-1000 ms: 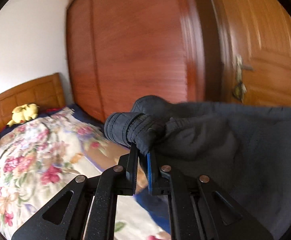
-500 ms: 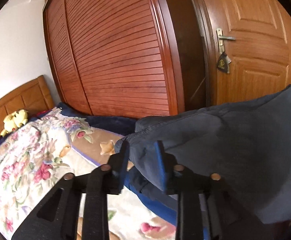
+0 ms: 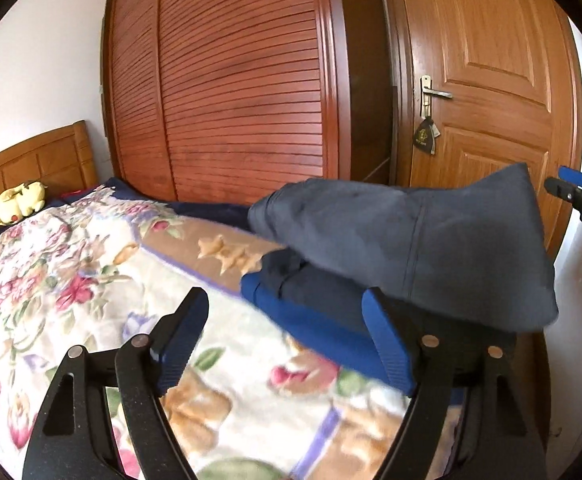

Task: Fold large clothes

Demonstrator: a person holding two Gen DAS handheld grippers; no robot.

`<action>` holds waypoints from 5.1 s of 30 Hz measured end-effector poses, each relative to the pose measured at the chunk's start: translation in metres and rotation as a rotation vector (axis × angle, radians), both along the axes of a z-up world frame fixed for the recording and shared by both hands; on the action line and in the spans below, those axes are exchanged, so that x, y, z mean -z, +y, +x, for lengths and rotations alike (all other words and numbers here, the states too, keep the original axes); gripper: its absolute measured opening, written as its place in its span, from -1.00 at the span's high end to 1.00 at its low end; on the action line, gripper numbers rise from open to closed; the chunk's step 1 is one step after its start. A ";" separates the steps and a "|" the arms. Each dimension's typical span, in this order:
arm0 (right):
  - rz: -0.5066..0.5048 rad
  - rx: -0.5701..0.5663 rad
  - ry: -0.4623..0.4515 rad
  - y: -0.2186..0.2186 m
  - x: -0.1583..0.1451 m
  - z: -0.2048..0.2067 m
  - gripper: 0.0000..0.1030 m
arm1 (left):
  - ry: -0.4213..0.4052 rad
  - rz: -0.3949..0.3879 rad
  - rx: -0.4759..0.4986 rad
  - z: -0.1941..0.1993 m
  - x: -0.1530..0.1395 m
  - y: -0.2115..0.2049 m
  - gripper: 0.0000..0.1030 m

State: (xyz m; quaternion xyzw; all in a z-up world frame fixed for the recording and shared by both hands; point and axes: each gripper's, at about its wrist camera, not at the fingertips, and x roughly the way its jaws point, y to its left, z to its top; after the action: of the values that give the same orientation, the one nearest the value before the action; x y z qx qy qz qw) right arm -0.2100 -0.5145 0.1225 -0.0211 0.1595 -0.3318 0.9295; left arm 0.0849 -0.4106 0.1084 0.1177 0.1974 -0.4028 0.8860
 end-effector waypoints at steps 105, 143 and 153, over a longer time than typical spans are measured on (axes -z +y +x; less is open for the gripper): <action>0.139 -0.834 -0.065 0.254 0.120 0.210 -0.64 | -0.073 -0.091 -0.818 -0.063 0.109 0.421 -0.89; 0.143 -0.838 -0.072 0.249 0.118 0.211 -0.64 | -0.085 -0.089 -0.813 -0.066 0.105 0.418 -0.89; 0.148 -0.843 -0.076 0.246 0.118 0.213 -0.64 | -0.087 -0.088 -0.813 -0.066 0.104 0.417 -0.89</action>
State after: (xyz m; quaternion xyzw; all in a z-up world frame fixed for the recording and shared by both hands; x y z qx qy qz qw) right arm 0.0026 -0.2684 0.0045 -0.0054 0.1260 0.0887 0.9881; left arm 0.0189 0.0067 0.0043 0.0091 0.1728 -0.0225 0.9847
